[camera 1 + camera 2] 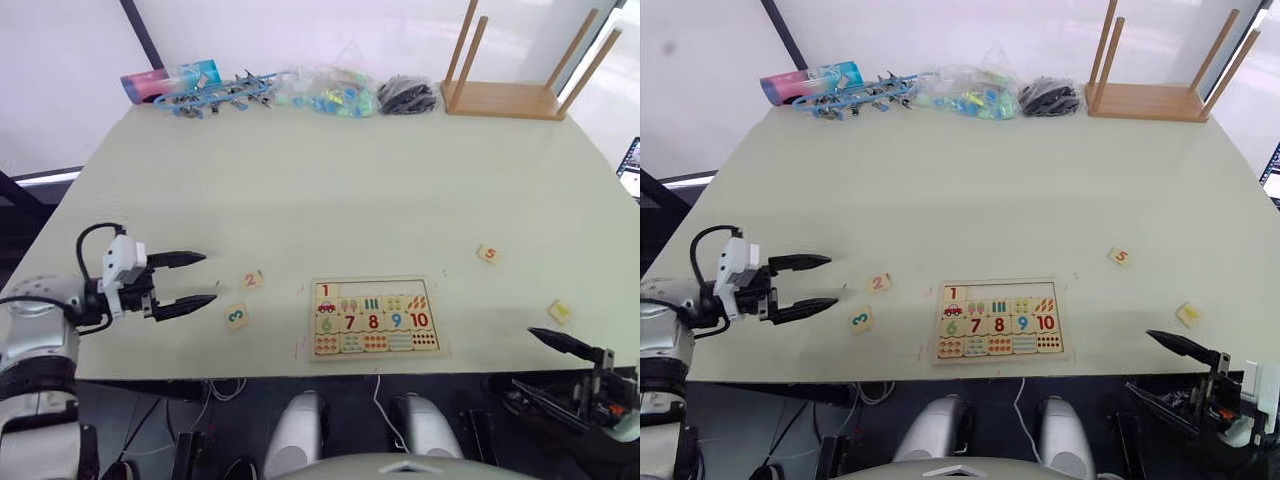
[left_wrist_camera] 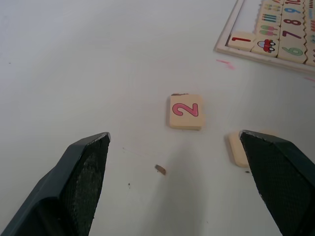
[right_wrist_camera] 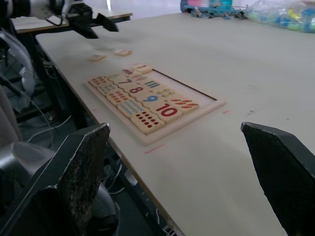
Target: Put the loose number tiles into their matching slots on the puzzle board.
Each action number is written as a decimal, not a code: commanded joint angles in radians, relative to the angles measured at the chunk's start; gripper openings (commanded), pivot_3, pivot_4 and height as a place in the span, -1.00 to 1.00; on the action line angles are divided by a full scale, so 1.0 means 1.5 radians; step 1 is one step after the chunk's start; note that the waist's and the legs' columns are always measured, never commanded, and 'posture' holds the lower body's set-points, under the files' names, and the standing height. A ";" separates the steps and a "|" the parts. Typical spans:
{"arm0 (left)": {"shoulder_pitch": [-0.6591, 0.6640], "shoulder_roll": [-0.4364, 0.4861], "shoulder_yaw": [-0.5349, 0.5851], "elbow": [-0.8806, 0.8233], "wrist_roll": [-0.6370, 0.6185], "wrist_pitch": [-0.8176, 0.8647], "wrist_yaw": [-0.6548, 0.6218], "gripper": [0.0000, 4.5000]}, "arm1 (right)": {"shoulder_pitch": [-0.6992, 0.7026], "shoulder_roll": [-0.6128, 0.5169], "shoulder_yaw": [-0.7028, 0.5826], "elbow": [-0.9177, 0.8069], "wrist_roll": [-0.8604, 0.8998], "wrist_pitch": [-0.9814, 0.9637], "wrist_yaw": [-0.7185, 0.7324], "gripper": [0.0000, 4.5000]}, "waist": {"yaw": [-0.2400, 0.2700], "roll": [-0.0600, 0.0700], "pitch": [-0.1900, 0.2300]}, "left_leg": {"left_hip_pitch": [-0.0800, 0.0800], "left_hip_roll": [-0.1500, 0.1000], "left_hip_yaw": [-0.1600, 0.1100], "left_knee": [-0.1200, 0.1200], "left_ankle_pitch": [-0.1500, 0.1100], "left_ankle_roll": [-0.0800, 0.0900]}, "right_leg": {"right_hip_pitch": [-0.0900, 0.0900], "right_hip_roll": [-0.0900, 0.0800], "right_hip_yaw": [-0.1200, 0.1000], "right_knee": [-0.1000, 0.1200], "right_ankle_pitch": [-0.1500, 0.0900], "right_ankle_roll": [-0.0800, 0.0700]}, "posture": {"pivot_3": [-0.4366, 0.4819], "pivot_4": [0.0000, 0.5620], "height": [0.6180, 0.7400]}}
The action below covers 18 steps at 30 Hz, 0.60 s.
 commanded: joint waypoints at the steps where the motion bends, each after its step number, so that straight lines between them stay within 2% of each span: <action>1: -0.053 0.010 -0.043 0.021 0.010 -0.022 -0.024 0.98 | -0.002 0.015 0.006 -0.027 0.007 -0.014 0.002 1.00 | 0.001 0.000 0.000 | 0.000 0.000 0.000 0.001 0.000 0.000 | 0.000 0.000 0.000 0.000 0.000 0.000 | -0.05 -0.47 1.00; 12: -0.182 -0.016 -0.155 0.122 0.059 -0.066 -0.024 0.98 | 0.003 0.046 0.016 -0.034 -0.013 -0.052 -0.022 1.00 | -0.002 0.000 0.000 | 0.000 0.000 0.000 0.001 0.000 0.000 | 0.001 0.002 0.001 0.000 0.000 0.000 | -0.05 -0.47 1.00; 18: -0.212 -0.021 -0.211 0.153 0.073 -0.080 -0.024 0.98 | 0.009 0.048 0.012 -0.036 -0.010 -0.059 -0.029 1.00 | -0.003 0.000 0.000 | 0.000 0.000 0.000 0.002 0.000 0.000 | 0.002 0.002 0.001 0.000 0.000 0.001 | -0.05 -0.47 1.00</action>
